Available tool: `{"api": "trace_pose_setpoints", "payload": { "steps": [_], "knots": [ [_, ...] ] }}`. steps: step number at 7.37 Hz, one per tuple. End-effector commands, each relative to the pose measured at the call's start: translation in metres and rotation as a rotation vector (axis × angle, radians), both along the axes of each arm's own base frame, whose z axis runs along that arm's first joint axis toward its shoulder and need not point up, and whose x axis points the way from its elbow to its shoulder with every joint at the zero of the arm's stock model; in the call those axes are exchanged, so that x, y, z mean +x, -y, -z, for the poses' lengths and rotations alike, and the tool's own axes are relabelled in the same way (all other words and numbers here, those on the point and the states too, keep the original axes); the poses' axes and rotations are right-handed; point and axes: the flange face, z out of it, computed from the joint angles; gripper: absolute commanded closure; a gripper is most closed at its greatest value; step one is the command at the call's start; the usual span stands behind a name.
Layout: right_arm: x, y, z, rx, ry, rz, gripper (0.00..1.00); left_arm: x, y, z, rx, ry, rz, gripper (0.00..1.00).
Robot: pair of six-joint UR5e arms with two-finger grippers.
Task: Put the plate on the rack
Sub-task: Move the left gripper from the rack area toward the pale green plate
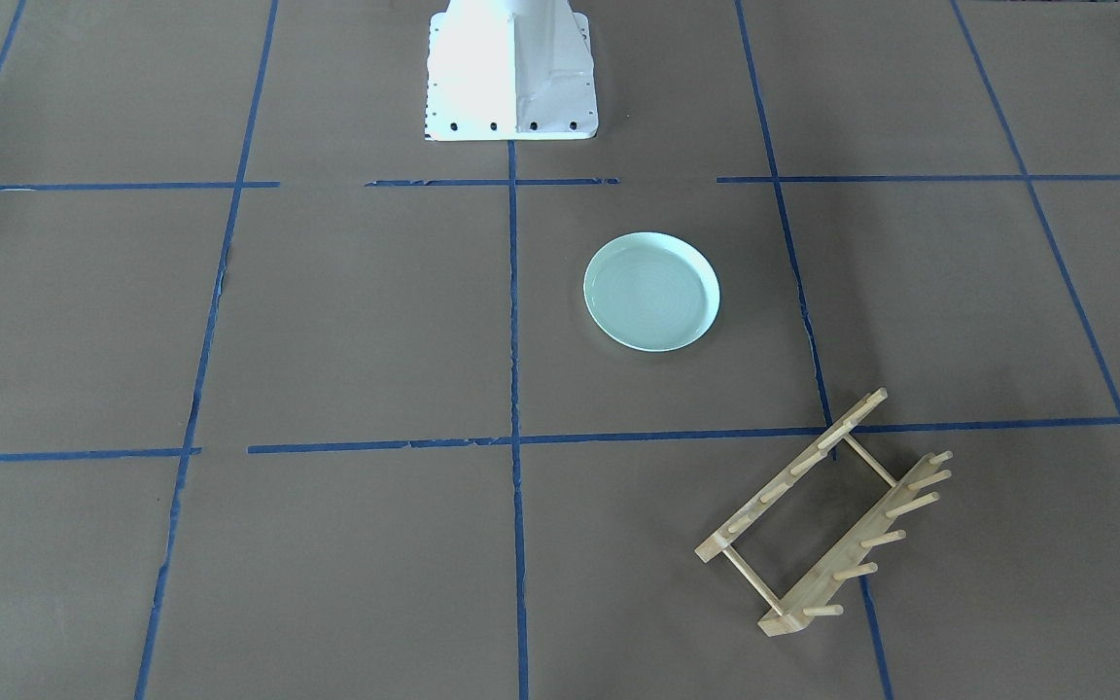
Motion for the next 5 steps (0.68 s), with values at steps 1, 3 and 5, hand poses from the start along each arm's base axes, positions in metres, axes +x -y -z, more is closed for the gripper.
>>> {"api": "trace_pose_setpoints", "payload": {
  "steps": [1, 3, 5],
  "knots": [
    [0.0, 0.0, 0.0, 0.0, 0.0, 0.0, 0.0, 0.002, 0.003, 0.007, 0.003, -0.036, 0.006, 0.0],
    [0.0, 0.0, 0.0, 0.0, 0.0, 0.0, 0.0, 0.001, 0.013, 0.06, 0.074, -0.039, 0.016, 0.0],
    [0.0, 0.0, 0.0, 0.0, 0.0, 0.0, 0.0, 0.003, 0.059, 0.125, 0.185, -0.06, 0.026, 0.0]
  ]
}}
